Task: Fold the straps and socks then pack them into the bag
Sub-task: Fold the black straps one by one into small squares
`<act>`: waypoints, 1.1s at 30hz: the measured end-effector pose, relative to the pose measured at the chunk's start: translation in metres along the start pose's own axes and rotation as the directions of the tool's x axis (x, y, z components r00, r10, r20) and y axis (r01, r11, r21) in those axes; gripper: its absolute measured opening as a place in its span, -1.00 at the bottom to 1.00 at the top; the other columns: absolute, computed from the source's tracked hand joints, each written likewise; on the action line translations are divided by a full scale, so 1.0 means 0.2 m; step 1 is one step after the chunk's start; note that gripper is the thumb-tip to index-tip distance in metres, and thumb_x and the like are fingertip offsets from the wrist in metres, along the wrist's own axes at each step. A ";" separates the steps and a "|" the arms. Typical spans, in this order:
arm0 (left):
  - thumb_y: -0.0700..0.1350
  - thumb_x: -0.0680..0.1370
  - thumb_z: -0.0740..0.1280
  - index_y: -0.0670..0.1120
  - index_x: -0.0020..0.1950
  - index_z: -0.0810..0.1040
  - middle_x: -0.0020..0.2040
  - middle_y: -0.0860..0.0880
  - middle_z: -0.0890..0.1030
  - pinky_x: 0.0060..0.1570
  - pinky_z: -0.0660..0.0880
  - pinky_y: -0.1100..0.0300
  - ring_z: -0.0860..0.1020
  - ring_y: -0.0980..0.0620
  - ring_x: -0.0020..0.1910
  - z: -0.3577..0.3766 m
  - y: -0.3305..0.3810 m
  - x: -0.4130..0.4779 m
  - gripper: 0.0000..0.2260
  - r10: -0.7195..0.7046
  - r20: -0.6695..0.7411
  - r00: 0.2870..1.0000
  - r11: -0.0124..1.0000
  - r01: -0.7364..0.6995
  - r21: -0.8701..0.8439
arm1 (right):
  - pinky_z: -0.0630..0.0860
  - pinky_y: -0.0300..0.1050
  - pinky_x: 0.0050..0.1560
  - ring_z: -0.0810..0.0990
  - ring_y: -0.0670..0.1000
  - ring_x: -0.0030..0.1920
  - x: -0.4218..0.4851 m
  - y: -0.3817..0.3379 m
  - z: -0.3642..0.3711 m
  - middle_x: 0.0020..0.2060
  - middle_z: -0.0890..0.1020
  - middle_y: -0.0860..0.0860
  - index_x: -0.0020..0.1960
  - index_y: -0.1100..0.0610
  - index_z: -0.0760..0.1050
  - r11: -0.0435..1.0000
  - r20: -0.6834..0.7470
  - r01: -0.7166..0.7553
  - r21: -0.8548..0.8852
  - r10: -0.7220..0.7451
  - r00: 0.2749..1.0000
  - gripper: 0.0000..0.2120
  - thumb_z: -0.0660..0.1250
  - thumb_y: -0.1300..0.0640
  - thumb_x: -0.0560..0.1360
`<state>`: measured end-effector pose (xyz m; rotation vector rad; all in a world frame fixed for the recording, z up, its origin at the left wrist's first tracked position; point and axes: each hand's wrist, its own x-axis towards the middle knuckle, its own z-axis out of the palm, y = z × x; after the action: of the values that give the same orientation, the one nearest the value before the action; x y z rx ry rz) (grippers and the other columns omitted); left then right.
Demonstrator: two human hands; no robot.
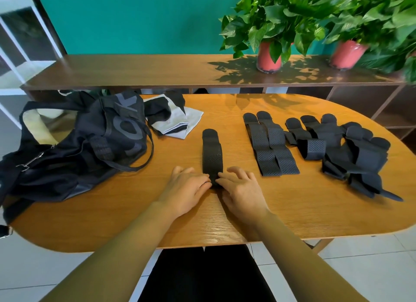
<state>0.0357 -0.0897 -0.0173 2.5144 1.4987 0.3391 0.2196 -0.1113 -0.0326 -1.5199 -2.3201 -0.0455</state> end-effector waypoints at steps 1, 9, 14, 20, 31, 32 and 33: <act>0.08 0.64 0.11 0.10 0.20 0.56 0.13 0.14 0.60 0.18 0.23 0.10 0.44 0.12 0.11 0.00 0.00 -0.01 -0.72 -0.017 -0.013 1.000 1.000 0.017 -0.020 | 0.42 0.01 0.03 0.50 0.09 0.20 0.00 0.00 0.00 0.07 0.66 -0.04 0.08 0.05 0.62 1.000 -0.008 -0.010 0.025 0.010 1.000 -0.75 0.40 0.18 0.40; 0.08 0.57 0.28 0.19 0.11 0.48 0.01 0.23 0.48 0.16 0.18 0.15 0.36 0.20 0.07 0.03 0.01 -0.07 -0.87 -0.199 -0.041 0.979 0.952 0.184 -0.244 | 0.25 -0.18 0.03 0.34 -0.06 0.11 -0.01 -0.02 0.00 0.03 0.47 -0.07 0.14 -0.06 0.54 0.872 0.047 -0.327 0.365 0.334 0.941 -0.80 0.31 0.04 0.53; 0.04 0.59 0.27 0.15 0.06 0.54 -0.05 0.19 0.57 0.11 0.21 0.15 0.49 0.15 0.01 0.07 0.04 -0.01 -0.91 -0.419 -0.100 0.903 0.851 0.351 -0.391 | 0.41 -0.05 0.01 0.50 0.02 0.02 0.05 -0.05 0.04 -0.22 0.49 -0.19 0.11 0.05 0.56 0.817 -0.032 -0.414 0.402 0.464 0.885 -0.79 0.35 0.03 0.51; 0.05 0.59 0.27 0.09 0.13 0.60 -0.02 0.13 0.62 0.05 0.12 0.20 0.50 0.14 -0.02 0.09 0.06 0.04 -0.82 -0.539 -0.146 0.830 0.794 0.443 -0.416 | 0.53 0.05 -0.05 0.53 0.07 -0.09 0.11 -0.07 0.06 -0.18 0.41 -0.05 0.11 0.04 0.60 0.761 -0.045 -0.510 0.402 0.572 0.819 -0.76 0.34 -0.03 0.51; 0.02 0.58 0.30 0.04 0.13 0.60 -0.05 0.11 0.60 0.00 0.16 0.18 0.52 0.07 0.06 0.10 0.07 0.09 -0.82 -0.557 -0.174 0.812 0.814 0.492 -0.310 | 0.50 -0.03 -0.05 0.48 0.07 0.06 0.18 -0.08 0.11 -0.15 0.61 0.04 0.06 0.09 0.62 0.770 -0.042 -0.561 0.305 0.599 0.799 -0.76 0.31 -0.03 0.52; 0.01 0.58 0.30 0.04 0.18 0.58 -0.03 0.11 0.59 0.01 0.17 0.17 0.51 0.07 0.08 0.11 0.07 0.10 -0.79 -0.556 -0.171 0.813 0.814 0.491 -0.311 | 0.49 -0.06 -0.07 0.46 0.05 0.08 0.18 -0.08 0.12 -0.12 0.63 0.03 0.07 0.08 0.61 0.777 -0.046 -0.565 0.279 0.598 0.800 -0.75 0.31 -0.04 0.52; 0.01 0.57 0.31 0.04 0.22 0.56 0.00 0.10 0.57 0.02 0.17 0.17 0.49 0.06 0.10 0.12 0.07 0.10 -0.76 -0.552 -0.168 0.817 0.816 0.487 -0.313 | 0.48 -0.08 -0.08 0.44 0.04 0.10 0.18 -0.08 0.13 -0.09 0.64 0.01 0.09 0.08 0.60 0.780 -0.048 -0.569 0.260 0.599 0.799 -0.74 0.31 -0.04 0.52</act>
<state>0.0629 -0.0801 -0.0335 1.8077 2.0169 0.7222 0.1848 -0.0798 -0.0425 -1.9705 -1.5907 0.2757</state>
